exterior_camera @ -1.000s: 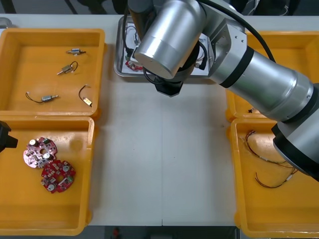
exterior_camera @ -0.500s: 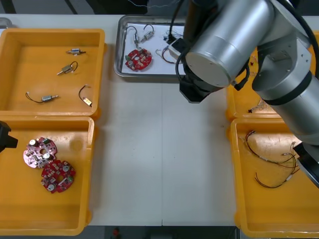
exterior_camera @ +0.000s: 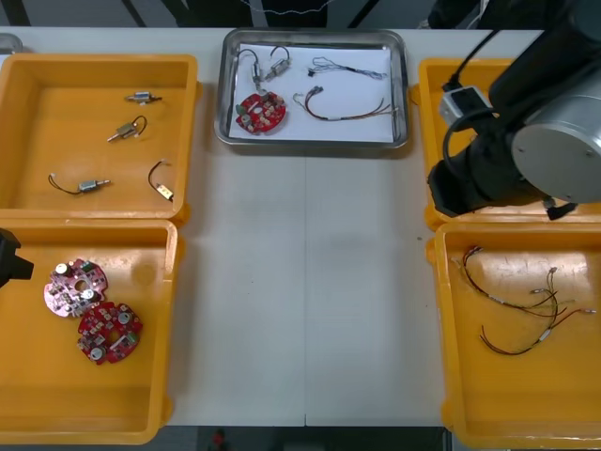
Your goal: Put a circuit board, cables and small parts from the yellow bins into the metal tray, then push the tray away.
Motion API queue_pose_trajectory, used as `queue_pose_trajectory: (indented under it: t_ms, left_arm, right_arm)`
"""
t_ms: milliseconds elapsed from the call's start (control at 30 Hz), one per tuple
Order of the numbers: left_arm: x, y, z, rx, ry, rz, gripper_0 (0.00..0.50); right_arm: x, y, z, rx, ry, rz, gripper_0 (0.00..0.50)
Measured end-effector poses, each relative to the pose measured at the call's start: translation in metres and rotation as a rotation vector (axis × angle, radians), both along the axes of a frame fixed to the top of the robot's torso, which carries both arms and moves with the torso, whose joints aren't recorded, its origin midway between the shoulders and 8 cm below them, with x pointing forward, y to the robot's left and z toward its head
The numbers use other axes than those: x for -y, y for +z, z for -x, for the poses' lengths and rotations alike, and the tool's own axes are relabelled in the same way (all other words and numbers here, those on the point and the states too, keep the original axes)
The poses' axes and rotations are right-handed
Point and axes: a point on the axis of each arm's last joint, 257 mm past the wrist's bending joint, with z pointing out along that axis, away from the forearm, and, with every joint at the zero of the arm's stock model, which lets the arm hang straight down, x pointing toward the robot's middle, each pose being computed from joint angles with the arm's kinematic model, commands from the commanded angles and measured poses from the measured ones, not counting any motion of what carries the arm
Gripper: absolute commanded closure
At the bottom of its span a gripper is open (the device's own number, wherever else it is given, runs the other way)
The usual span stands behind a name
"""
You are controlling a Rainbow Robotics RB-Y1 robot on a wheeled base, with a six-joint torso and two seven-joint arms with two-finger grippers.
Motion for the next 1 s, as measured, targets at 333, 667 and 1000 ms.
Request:
queue_pose_trajectory:
  t_ms: [333,667,1000]
  left_arm:
    - [0.0,0.0,0.0,-0.001,0.0,0.0,0.0]
    - [0.0,-0.001,0.001,-0.002,0.0,0.0,0.0]
    - [0.0,-0.001,0.001,-0.002,0.001,0.0,0.0]
  right_arm:
    - [0.079,-0.016,0.038,-0.045,-0.162,-0.092,0.0]
    - [0.126,-0.02,0.068,-0.078,-0.268,-0.174,0.0]
    - [0.155,-0.021,0.081,-0.072,-0.338,-0.165,0.0]
